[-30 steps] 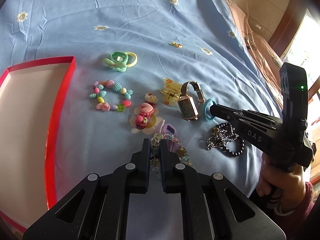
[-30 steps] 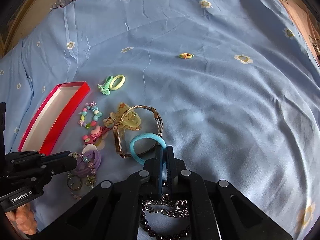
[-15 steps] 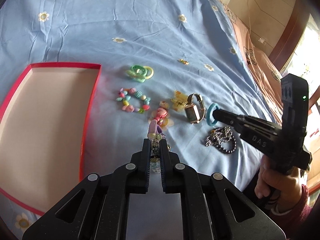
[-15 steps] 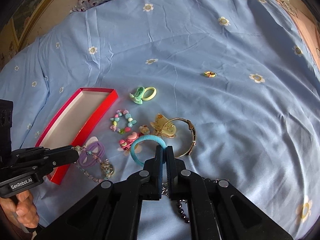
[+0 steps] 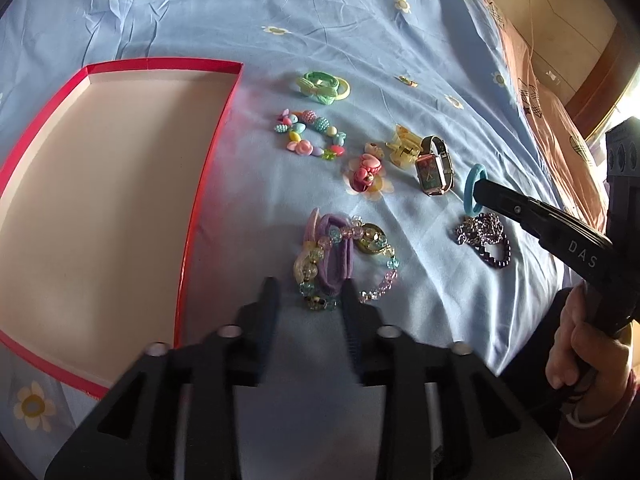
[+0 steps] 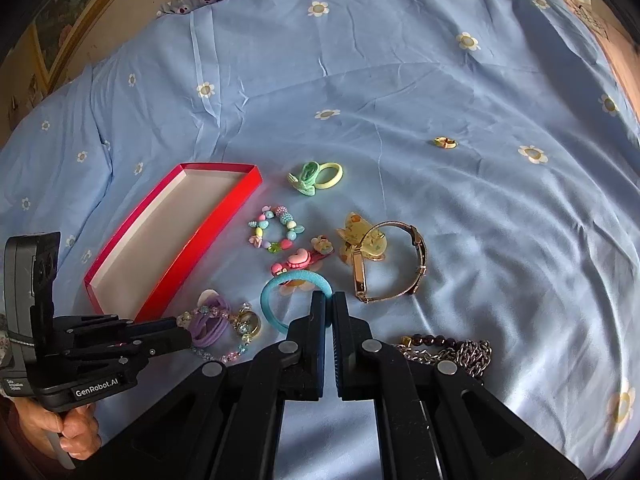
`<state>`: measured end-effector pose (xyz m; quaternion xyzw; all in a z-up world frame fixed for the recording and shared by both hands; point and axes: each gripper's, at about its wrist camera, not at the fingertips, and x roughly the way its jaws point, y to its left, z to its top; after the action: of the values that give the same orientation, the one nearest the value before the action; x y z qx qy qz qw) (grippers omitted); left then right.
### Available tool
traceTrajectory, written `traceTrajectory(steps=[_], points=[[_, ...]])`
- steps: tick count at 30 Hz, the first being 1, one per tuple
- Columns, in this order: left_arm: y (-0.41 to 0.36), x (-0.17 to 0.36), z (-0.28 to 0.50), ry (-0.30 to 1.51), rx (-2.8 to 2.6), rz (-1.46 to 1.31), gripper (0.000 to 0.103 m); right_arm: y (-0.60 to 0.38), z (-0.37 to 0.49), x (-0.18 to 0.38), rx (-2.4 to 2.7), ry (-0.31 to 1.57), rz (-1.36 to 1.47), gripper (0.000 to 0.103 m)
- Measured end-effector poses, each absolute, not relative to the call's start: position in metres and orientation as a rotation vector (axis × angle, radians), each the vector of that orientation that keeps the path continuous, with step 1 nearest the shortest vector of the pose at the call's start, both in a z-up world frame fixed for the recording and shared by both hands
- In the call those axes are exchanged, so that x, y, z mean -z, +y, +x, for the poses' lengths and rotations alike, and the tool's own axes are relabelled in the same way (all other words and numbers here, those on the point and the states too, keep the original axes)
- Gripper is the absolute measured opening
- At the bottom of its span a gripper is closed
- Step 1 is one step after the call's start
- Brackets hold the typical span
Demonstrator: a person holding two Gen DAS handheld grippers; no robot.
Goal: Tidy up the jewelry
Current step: 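Carry the bracelet and blue hair tie together into the red box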
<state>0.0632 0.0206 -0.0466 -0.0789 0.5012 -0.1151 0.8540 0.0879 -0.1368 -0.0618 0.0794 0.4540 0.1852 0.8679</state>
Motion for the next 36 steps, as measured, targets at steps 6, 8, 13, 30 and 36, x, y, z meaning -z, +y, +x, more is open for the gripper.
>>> traceTrajectory(steps=[6,8,13,30,36], points=[[0.017,0.051,0.059,1.074,0.252,-0.167,0.018,-0.136,0.083,0.061,-0.388,0.949,0.166,0.003],[0.014,0.046,0.053,1.063,0.263,-0.169,0.018,-0.137,0.082,0.060,-0.387,0.947,0.167,0.003],[-0.009,0.032,0.048,1.024,0.312,-0.133,0.018,-0.143,0.078,0.058,-0.385,0.940,0.179,0.003],[-0.048,0.051,0.076,1.056,0.377,0.019,0.006,-0.169,0.076,0.065,-0.363,0.951,0.237,0.003],[-0.026,0.015,0.067,0.973,0.371,-0.049,0.006,-0.158,0.077,0.060,-0.395,0.946,0.235,0.003]])
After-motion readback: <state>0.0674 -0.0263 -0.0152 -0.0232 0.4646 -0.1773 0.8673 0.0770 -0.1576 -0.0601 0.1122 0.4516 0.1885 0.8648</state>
